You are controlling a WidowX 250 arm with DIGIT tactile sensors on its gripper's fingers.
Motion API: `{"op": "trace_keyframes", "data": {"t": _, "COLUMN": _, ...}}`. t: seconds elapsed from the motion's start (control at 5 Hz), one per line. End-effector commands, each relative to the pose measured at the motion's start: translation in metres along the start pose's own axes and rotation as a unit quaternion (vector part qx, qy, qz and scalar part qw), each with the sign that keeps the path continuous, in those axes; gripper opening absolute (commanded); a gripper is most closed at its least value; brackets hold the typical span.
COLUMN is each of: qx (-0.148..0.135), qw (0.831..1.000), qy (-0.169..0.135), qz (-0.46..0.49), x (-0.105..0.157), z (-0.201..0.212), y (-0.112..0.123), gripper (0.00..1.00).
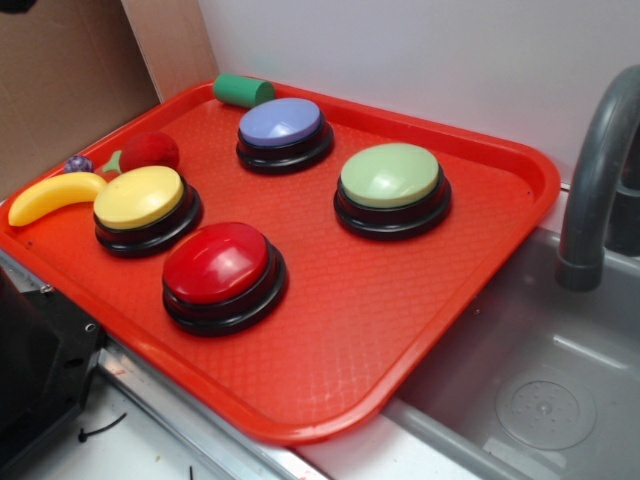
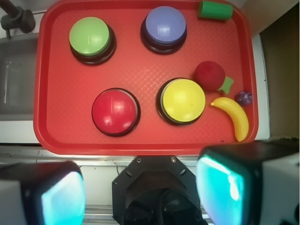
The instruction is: Push the red button.
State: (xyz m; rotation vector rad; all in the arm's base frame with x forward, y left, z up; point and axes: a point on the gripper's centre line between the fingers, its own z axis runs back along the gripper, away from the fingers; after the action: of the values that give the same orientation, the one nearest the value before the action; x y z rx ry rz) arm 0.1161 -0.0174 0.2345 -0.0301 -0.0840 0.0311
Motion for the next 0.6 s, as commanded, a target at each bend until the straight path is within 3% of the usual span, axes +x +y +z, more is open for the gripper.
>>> {"op": "trace_keyframes", "data": {"t": 0.0, "qx": 0.000, "qw": 1.000, "qy": 0.000, "qz": 0.000, "x": 0.000, "z": 0.000, "y": 0.000, "gripper": 1.00}}
{"op": "trace_keyframes", "data": {"t": 0.2, "qx": 0.010, "qw": 0.992, "qy": -0.023, "qz": -0.126, "x": 0.027, "z": -0.053, "y": -0.014, "gripper": 1.00}}
{"op": "trace_keyframes", "data": {"t": 0.4, "qx": 0.013, "qw": 0.969, "qy": -0.012, "qz": -0.247, "x": 0.029, "z": -0.086, "y": -0.027, "gripper": 1.00}}
